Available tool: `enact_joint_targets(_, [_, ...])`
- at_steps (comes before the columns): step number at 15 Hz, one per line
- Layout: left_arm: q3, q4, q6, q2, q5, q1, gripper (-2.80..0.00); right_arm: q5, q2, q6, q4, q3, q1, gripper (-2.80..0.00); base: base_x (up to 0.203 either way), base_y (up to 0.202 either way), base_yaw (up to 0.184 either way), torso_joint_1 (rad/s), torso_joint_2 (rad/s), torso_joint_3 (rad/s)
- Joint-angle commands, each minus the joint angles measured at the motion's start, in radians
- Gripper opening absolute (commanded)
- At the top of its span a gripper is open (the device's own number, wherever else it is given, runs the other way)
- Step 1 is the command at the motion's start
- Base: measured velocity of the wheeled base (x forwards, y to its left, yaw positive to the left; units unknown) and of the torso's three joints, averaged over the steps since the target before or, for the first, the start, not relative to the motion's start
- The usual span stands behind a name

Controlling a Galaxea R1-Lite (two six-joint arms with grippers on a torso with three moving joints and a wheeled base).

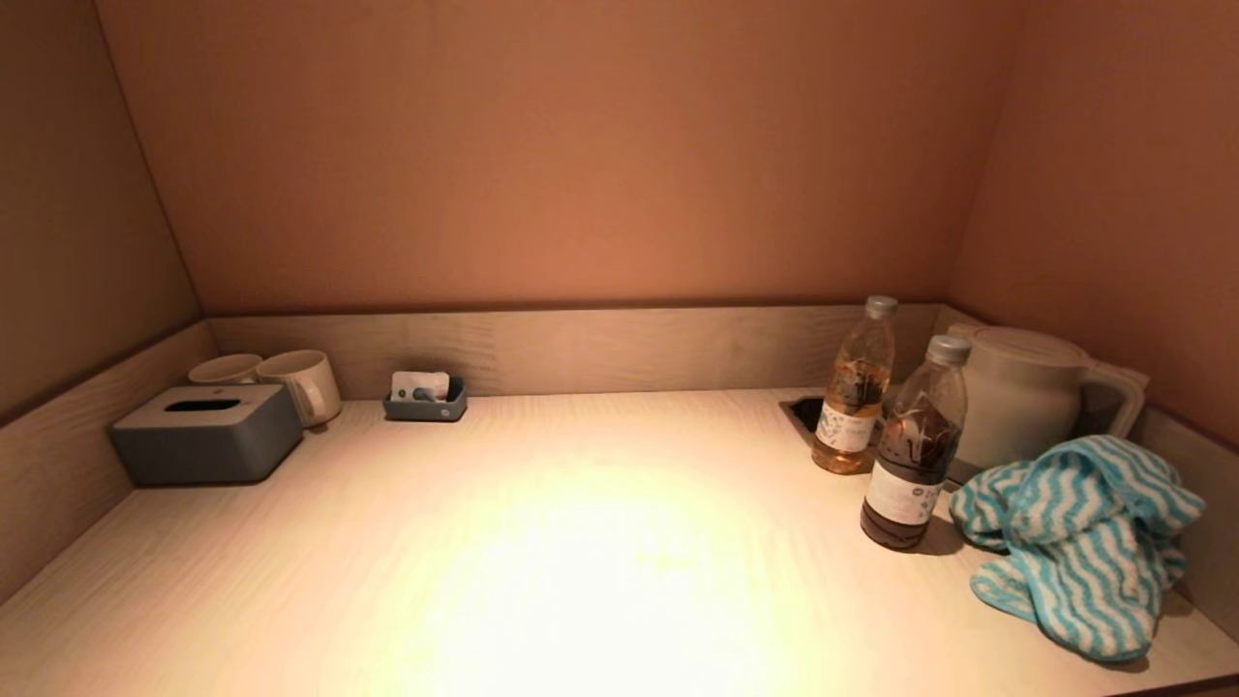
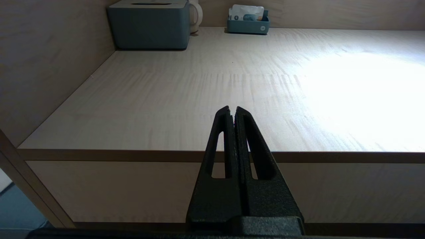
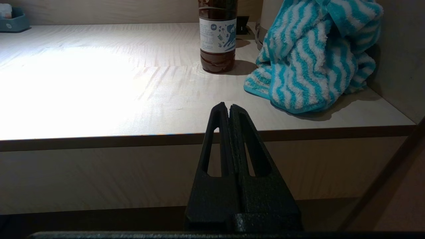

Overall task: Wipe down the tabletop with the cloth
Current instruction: Pick up the tablecloth

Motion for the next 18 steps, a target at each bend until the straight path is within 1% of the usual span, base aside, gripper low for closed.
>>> enact_joint_targets(1, [0.0, 0.0, -0.001, 0.0, 0.001, 0.0, -2.8, 0.0, 0.0, 0.0, 0.0, 0.0, 0.0, -2.8, 0.0, 0.0, 0.0, 0.0, 0.0, 0.0])
enact_joint_targets(15, [0.0, 0.0, -0.001, 0.0, 0.001, 0.0, -2.8, 0.004, 0.0, -0.012, -0.004, 0.0, 0.0, -2.8, 0.0, 0.0, 0.0, 0.0, 0.0, 0.0])
enact_joint_targets(16, [0.0, 0.0, -0.001, 0.0, 0.001, 0.0, -2.8, 0.002, 0.0, -0.015, -0.012, -0.01, 0.0, -2.8, 0.0, 0.0, 0.0, 0.0, 0.0, 0.0])
enact_joint_targets(18, [0.0, 0.0, -0.001, 0.0, 0.001, 0.0, -2.8, 0.005, 0.0, -0.015, -0.019, -0.074, 0.0, -2.8, 0.0, 0.0, 0.0, 0.0, 0.0, 0.0])
